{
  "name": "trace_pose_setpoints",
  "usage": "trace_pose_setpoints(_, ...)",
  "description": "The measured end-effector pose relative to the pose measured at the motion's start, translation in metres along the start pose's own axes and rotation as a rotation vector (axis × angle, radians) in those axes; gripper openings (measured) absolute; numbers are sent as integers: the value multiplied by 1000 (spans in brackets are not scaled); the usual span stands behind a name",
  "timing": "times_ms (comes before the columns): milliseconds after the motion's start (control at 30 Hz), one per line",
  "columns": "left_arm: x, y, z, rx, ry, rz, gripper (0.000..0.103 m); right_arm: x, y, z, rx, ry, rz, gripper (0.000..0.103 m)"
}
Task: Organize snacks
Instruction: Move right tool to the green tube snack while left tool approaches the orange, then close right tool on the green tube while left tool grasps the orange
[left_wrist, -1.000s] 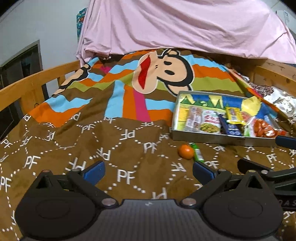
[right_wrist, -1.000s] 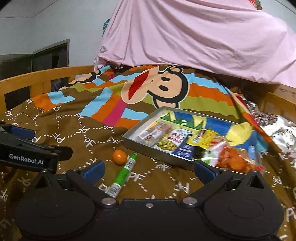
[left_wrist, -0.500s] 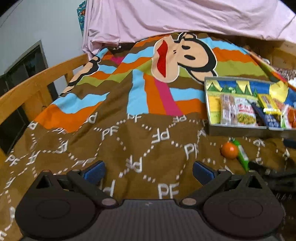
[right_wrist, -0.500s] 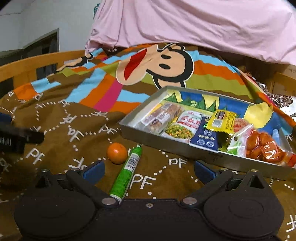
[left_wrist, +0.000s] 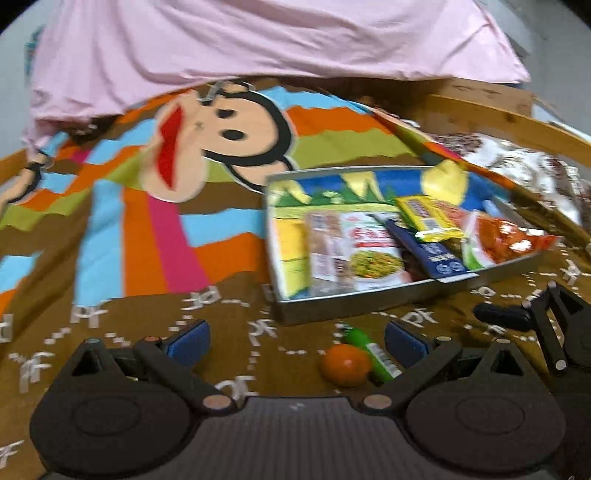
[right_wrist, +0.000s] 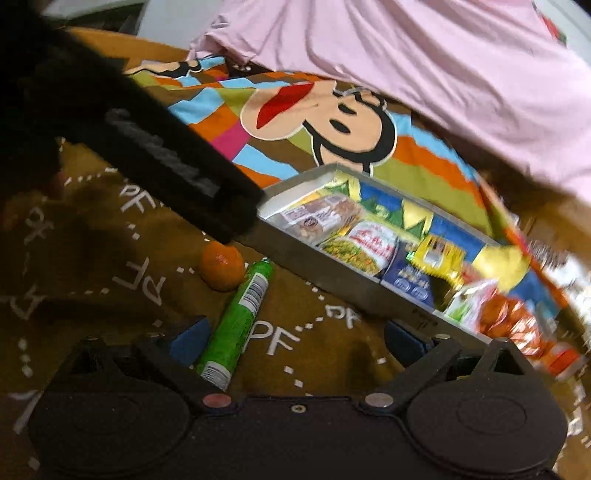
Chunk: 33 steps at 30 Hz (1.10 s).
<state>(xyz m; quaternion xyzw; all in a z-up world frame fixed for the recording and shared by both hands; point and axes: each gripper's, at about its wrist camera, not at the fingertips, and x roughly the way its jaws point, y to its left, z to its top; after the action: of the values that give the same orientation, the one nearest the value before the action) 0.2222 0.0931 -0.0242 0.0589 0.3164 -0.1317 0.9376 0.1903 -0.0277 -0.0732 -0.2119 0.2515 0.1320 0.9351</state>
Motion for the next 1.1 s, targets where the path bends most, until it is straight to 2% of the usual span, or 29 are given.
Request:
trace_pose_setpoints(133,10,3,0,-24,10,-96,102,-6,1,-5,-114,-42,-45,91)
trace_pose_setpoints(233,15,3,1,-35,3,-148,101,-13,3,-9,-201,-82,-92,75)
trace_pose_setpoints(367,17,4,6,-45,-24,-208,101,-15,-6,-9,-149,-76,-51,71)
trace_pose_setpoints(467,25,3,7,-44,13,-235,88,-13,-7,-8,-143,-70,-40,69)
trace_pose_setpoints(500,28,3,6,-37,31,-239,81,-12,-5,-9,-155,-73,-38,68)
trace_pose_setpoints(533,31,3,5,-29,40,-243,74,-10,-4,-9,-160,-71,-29,62)
trace_pose_setpoints(567,32,3,3,-23,48,-245,71,-8,-3,-10,-161,-64,-15,54)
trace_pose_setpoints(700,36,5,-3,-25,86,-243,55,-4,1,-11,-174,-55,24,37)
trace_pose_setpoints(767,37,7,-5,-28,95,-239,51,-1,0,-10,-166,-46,42,34)
trace_pose_setpoints(967,45,6,-7,-13,140,-226,42,14,-17,-4,-57,-2,132,36)
trace_pose_setpoints(1000,45,6,-7,-17,142,-228,37,15,-18,-4,-54,-3,135,36)
trace_pose_setpoints(1100,42,5,-7,-20,146,-221,36,11,-12,-5,-95,-14,145,25)
